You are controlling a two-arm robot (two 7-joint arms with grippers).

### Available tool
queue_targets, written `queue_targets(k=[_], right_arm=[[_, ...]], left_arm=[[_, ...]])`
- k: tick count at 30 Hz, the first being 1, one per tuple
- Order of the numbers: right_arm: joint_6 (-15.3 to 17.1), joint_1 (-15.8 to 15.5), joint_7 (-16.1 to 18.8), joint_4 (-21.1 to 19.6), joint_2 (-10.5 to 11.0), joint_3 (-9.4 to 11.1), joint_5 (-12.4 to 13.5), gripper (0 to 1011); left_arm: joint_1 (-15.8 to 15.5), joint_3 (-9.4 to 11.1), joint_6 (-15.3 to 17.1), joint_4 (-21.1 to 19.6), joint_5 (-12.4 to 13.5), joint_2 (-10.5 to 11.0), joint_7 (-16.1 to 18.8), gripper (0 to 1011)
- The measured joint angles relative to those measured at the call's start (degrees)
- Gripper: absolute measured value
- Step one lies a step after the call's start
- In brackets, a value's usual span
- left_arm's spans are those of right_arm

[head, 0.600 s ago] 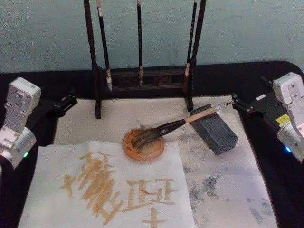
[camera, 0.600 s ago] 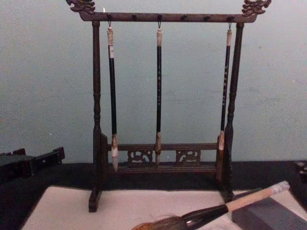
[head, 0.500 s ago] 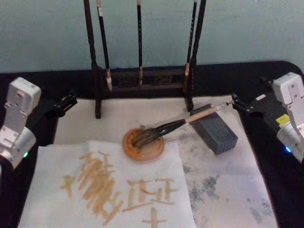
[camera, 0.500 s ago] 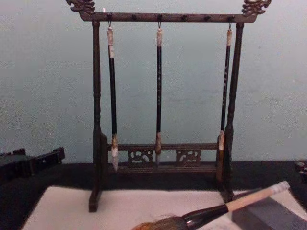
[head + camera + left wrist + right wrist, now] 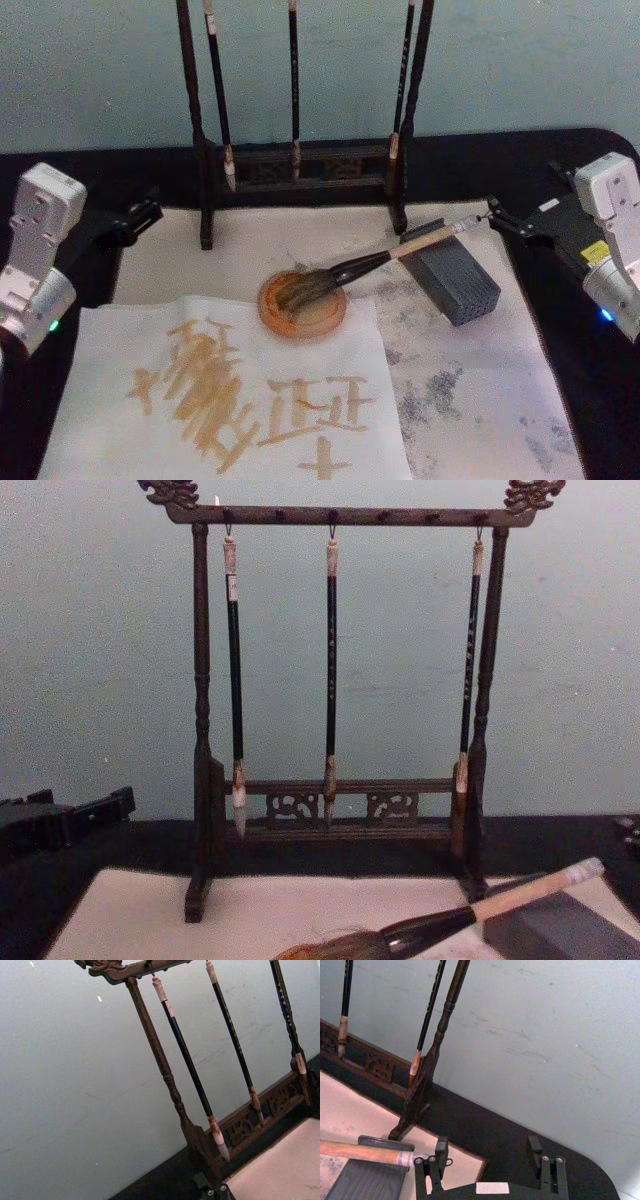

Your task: Pick up the brush from the inkstone, write on the paper, then place the brush back to its original position.

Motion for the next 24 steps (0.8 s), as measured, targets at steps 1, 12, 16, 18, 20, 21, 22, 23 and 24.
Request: queue_targets(k=[1,12,16,18,20,21,22,23,24], right_arm=[[0.0,0.0,0.0,0.0,0.0,0.0,0.0,1003],[0.0,0.0,0.0,0.0,0.0,0.0,0.0,1002],[0.0,0.0,0.0,0.0,0.0,0.0,0.0,1003],[0.0,0.0,0.0,0.0,0.0,0.0,0.0,1003],[0.0,0.0,0.0,0.0,0.0,0.0,0.0,1003],[0.0,0.0,0.0,0.0,0.0,0.0,0.0,1003],[0.0,0.0,0.0,0.0,0.0,0.0,0.0,1003],[0.0,0.0,0.0,0.0,0.0,0.0,0.0,1003],[0.0,0.0,0.0,0.0,0.0,0.0,0.0,1003]], left_arm=[[0.0,0.0,0.0,0.0,0.0,0.0,0.0,1002],[0.0,0.0,0.0,0.0,0.0,0.0,0.0,1002],[0.0,0.0,0.0,0.0,0.0,0.0,0.0,1002],[0.0,0.0,0.0,0.0,0.0,0.0,0.0,1002],[0.0,0.0,0.0,0.0,0.0,0.0,0.0,1002],[0.0,0.0,0.0,0.0,0.0,0.0,0.0,1002],[0.0,0.0,0.0,0.0,0.0,0.0,0.0,1002],[0.0,0.0,0.0,0.0,0.0,0.0,0.0,1002],[0.0,0.0,0.0,0.0,0.0,0.0,0.0,1002]])
